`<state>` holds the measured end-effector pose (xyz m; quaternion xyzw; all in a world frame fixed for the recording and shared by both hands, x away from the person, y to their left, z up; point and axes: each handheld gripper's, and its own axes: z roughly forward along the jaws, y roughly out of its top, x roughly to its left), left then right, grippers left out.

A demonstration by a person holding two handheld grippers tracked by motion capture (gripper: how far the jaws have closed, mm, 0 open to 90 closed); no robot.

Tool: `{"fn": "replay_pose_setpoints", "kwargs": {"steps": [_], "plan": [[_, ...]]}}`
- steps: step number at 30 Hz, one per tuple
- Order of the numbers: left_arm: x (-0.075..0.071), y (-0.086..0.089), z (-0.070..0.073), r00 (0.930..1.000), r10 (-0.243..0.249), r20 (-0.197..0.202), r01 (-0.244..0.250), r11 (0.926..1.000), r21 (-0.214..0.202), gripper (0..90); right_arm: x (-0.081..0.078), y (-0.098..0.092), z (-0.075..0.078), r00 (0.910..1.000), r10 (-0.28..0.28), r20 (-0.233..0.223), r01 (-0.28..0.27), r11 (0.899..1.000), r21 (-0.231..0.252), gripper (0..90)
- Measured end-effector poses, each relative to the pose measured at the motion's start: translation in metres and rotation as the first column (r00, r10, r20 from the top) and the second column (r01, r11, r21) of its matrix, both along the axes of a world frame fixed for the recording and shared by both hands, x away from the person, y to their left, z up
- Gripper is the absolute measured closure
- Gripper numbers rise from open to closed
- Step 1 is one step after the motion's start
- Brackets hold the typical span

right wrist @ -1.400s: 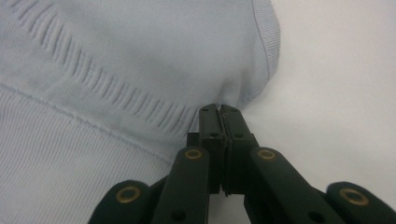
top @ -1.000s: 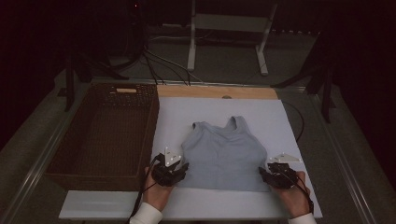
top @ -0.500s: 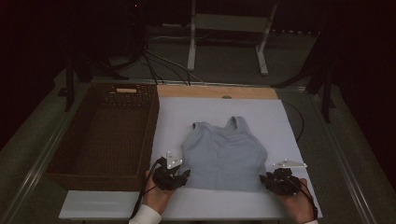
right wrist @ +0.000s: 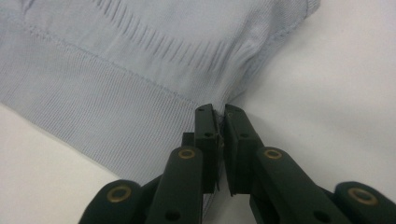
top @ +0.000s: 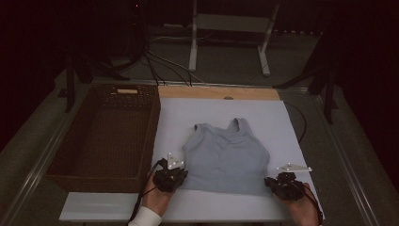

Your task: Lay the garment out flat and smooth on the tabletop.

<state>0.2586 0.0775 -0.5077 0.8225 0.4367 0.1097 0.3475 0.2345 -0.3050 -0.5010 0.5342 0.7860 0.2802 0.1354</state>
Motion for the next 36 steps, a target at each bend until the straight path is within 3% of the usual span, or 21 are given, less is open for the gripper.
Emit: {"fn": "replay_pose_setpoints", "kwargs": {"steps": [36], "plan": [[-0.039, 0.014, 0.009, 0.9994, -0.031, -0.017, 0.03, 0.9977, -0.06, 84.7, -0.04, 0.0, 0.009, 0.9984, 0.038, 0.041, -0.039, 0.999, 0.031, 85.5]]}}
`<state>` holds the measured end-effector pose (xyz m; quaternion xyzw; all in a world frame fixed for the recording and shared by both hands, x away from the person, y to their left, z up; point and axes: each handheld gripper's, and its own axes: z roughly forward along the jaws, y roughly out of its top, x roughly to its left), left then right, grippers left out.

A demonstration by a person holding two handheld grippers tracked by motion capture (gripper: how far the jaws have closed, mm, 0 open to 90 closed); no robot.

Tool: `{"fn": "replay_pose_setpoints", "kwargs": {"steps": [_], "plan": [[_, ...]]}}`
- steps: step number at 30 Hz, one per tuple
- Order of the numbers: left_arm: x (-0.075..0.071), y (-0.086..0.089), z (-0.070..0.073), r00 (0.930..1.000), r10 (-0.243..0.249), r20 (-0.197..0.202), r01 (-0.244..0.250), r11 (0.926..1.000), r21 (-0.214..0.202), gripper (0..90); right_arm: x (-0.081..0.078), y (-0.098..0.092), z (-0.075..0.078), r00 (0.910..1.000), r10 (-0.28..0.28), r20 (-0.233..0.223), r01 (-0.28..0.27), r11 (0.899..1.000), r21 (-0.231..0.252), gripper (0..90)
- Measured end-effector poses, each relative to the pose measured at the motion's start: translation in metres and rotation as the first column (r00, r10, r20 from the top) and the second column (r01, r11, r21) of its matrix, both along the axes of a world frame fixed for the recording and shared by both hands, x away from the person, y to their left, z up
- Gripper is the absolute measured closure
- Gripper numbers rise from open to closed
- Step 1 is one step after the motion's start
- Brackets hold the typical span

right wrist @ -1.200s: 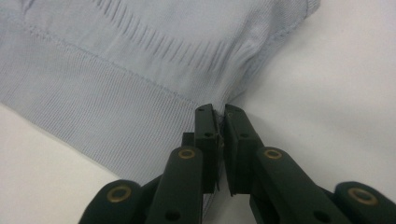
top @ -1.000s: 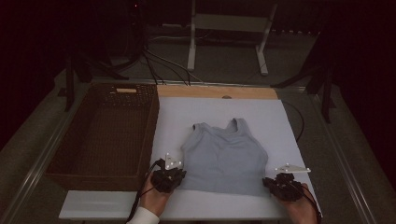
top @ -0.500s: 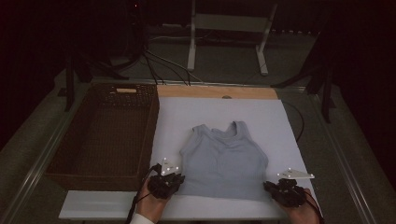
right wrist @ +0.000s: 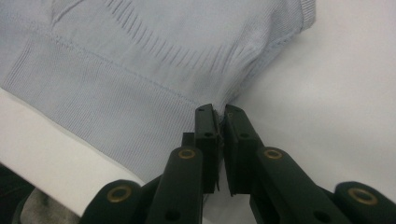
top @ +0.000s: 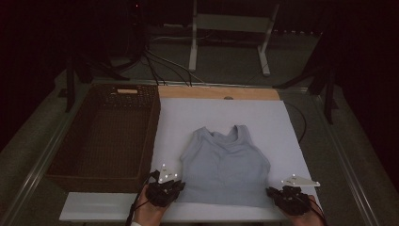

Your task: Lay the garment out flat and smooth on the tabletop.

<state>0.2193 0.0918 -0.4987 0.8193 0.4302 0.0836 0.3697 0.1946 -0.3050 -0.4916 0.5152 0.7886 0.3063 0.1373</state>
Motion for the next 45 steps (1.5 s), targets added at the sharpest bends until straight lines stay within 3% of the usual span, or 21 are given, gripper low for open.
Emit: {"fn": "replay_pose_setpoints", "kwargs": {"steps": [14, 16, 19, 22, 25, 28, 34, 36, 45], "plan": [[-0.019, 0.001, 0.0, 0.9991, -0.037, -0.021, 0.036, 0.9991, -0.02, 84.0, -0.018, -0.006, 0.002, 0.9999, -0.013, 0.008, 0.013, 1.0, 0.024, 85.4], [-0.018, 0.002, 0.0, 0.9995, -0.032, -0.006, 0.032, 0.9991, -0.027, 75.1, -0.018, -0.006, 0.002, 0.9999, -0.011, 0.008, 0.011, 1.0, 0.024, 83.7], [-0.014, 0.004, 0.003, 0.9998, -0.016, 0.009, 0.016, 0.9984, -0.054, 57.2, -0.015, -0.006, 0.002, 0.9996, -0.021, 0.017, 0.021, 0.999, 0.028, 70.4], [-0.01, 0.004, 0.007, 0.9995, -0.006, 0.031, 0.009, 0.9972, -0.074, 51.2, -0.013, -0.008, 0.004, 0.9985, -0.042, 0.035, 0.04, 0.998, 0.039, 61.7], [-0.006, 0.001, 0.012, 0.9981, -0.007, 0.061, 0.011, 0.9969, -0.078, 43.1, -0.006, -0.01, 0.01, 0.9963, -0.055, 0.065, 0.052, 0.998, 0.047, 51.5], [0.0, -0.002, 0.016, 0.9967, -0.007, 0.081, 0.014, 0.9962, -0.086, 40.5, 0.001, -0.009, 0.013, 0.9944, -0.062, 0.085, 0.058, 0.997, 0.042, 45.8], [0.013, -0.008, 0.02, 0.9942, 0.003, 0.107, 0.007, 0.9955, -0.094, 39.4, 0.022, -0.008, 0.018, 0.9891, -0.083, 0.122, 0.079, 0.996, 0.035, 43.7], [0.016, -0.01, 0.02, 0.9937, 0.006, 0.112, 0.004, 0.9957, -0.093, 38.8, 0.031, -0.008, 0.018, 0.9865, -0.097, 0.132, 0.096, 0.995, 0.014, 43.7], [0.022, -0.017, 0.02, 0.9927, 0.022, 0.119, -0.01, 0.9945, -0.105, 31.2, 0.067, -0.007, 0.008, 0.9876, -0.138, 0.074, 0.136, 0.99, 0.036, 34.3]]}}
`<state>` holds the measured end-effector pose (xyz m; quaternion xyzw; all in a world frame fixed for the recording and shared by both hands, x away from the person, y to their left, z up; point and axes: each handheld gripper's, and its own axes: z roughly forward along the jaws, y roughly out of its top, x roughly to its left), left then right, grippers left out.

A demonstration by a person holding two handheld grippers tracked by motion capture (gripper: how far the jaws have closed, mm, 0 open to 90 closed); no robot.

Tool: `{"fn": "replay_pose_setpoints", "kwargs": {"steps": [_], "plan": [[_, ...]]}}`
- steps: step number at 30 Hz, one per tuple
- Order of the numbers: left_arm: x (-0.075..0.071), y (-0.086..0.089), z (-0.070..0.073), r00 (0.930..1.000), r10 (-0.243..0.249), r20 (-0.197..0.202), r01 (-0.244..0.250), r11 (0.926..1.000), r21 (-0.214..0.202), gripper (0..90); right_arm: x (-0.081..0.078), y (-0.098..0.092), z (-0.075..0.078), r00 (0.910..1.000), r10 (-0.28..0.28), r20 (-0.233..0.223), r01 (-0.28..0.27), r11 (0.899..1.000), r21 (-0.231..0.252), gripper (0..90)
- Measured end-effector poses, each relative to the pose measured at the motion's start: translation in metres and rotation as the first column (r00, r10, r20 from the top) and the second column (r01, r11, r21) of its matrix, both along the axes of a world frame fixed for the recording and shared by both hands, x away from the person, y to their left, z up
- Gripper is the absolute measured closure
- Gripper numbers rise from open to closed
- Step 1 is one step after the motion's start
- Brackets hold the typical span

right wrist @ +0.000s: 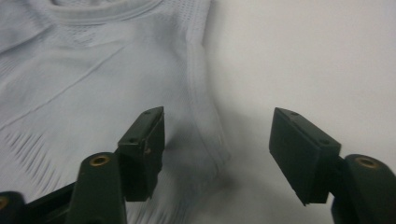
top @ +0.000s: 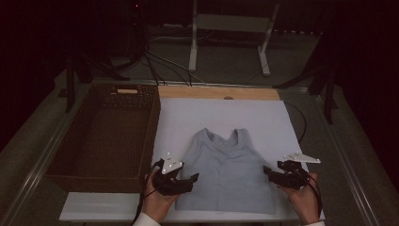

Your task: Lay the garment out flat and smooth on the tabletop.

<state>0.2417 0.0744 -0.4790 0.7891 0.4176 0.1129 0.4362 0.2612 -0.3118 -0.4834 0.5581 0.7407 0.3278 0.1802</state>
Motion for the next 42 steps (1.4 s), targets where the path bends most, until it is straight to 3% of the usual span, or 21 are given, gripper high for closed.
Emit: {"fn": "replay_pose_setpoints", "kwargs": {"steps": [8, 12, 20, 26, 27, 31, 36, 42], "plan": [[0.0, 0.0, -0.001, 1.0, 0.004, 0.005, -0.005, 1.0, 0.005, 25.4, 0.01, 0.011, -0.004, 0.9994, 0.021, -0.026, -0.021, 1.0, -0.01, 30.6], [0.0, -0.001, -0.001, 0.9998, 0.01, 0.015, -0.01, 0.9999, 0.01, 17.6, 0.015, 0.016, -0.008, 0.9985, 0.016, -0.053, -0.017, 1.0, -0.018, 23.0], [0.0, -0.001, -0.002, 0.9998, 0.008, 0.019, -0.008, 1.0, 0.005, 14.8, 0.021, 0.018, -0.012, 0.996, 0.019, -0.087, -0.021, 0.999, -0.028, 23.1], [0.0, 0.001, -0.003, 0.9997, 0.018, 0.014, -0.018, 0.9998, 0.005, 14.8, 0.021, 0.019, -0.015, 0.9918, 0.015, -0.127, -0.019, 0.999, -0.032, 33.5], [0.001, 0.001, -0.003, 0.9997, 0.021, 0.013, -0.021, 0.9998, 0.003, 14.8, 0.021, 0.019, -0.016, 0.9903, 0.026, -0.136, -0.03, 0.999, -0.024, 41.0], [0.001, 0.002, -0.003, 0.9996, 0.025, 0.014, -0.025, 0.9997, 0.001, 14.8, 0.02, 0.02, -0.016, 0.9879, 0.04, -0.15, -0.043, 0.999, -0.017, 52.7], [0.002, 0.002, -0.004, 0.9996, 0.027, 0.012, -0.027, 0.9996, 0.005, 14.9, 0.016, 0.021, -0.013, 0.9858, 0.065, -0.155, -0.067, 0.998, -0.009, 76.5], [0.003, 0.001, -0.004, 0.9996, 0.027, 0.008, -0.027, 0.9996, 0.005, 15.1, 0.009, 0.019, -0.008, 0.9858, 0.068, -0.153, -0.073, 0.997, -0.023, 79.8]]}}
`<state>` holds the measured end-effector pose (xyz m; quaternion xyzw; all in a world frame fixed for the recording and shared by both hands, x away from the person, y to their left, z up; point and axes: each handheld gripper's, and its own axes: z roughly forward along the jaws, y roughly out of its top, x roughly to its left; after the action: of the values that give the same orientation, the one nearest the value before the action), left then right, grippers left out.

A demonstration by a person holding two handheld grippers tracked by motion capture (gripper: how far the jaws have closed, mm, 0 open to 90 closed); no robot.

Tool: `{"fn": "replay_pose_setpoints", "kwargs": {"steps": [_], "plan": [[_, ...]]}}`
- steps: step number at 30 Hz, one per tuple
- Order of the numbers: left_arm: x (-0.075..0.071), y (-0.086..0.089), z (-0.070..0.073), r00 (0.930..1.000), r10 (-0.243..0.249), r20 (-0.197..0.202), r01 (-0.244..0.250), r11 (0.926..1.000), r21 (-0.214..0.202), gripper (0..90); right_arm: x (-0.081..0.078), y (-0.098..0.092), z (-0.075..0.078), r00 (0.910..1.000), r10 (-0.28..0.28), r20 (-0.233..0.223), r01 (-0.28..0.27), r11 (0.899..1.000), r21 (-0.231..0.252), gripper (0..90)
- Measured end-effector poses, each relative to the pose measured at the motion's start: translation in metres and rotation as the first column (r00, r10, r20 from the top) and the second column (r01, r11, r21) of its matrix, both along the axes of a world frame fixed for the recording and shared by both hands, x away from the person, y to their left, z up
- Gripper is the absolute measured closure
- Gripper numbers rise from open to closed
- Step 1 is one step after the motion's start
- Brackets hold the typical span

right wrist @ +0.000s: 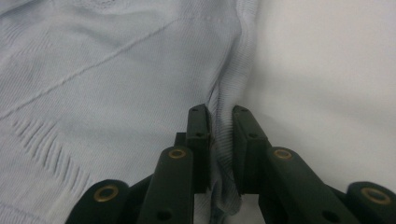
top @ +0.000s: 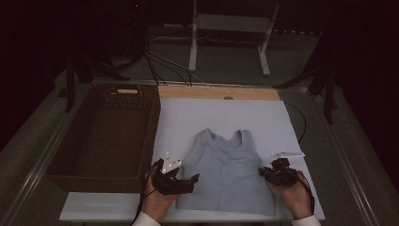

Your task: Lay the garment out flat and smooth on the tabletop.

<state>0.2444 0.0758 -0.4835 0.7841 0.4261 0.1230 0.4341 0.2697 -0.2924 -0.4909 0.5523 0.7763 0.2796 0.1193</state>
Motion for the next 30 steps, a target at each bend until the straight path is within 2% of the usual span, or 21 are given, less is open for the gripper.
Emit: {"fn": "replay_pose_setpoints", "kwargs": {"steps": [7, 16, 23, 30], "plan": [[0.001, -0.002, -0.001, 0.9999, -0.007, -0.009, 0.007, 1.0, 0.005, 16.5, -0.013, -0.01, 0.006, 0.9996, -0.017, 0.021, 0.018, 0.999, -0.041, 80.2], [0.008, -0.009, -0.003, 0.9997, -0.013, -0.019, 0.013, 0.9999, 0.007, 20.6, -0.019, -0.026, 0.008, 0.998, -0.057, 0.029, 0.058, 0.997, -0.043, 80.1], [0.022, -0.018, -0.001, 0.9999, -0.012, -0.009, 0.012, 0.9999, -0.005, 36.2, -0.018, -0.035, 0.01, 0.9957, -0.082, 0.044, 0.085, 0.994, -0.064, 80.1], [0.037, -0.031, -0.008, 0.9975, -0.056, -0.045, 0.054, 0.9981, -0.028, 49.3, -0.016, -0.041, 0.013, 0.9928, -0.1, 0.065, 0.105, 0.991, -0.079, 80.2]]}}
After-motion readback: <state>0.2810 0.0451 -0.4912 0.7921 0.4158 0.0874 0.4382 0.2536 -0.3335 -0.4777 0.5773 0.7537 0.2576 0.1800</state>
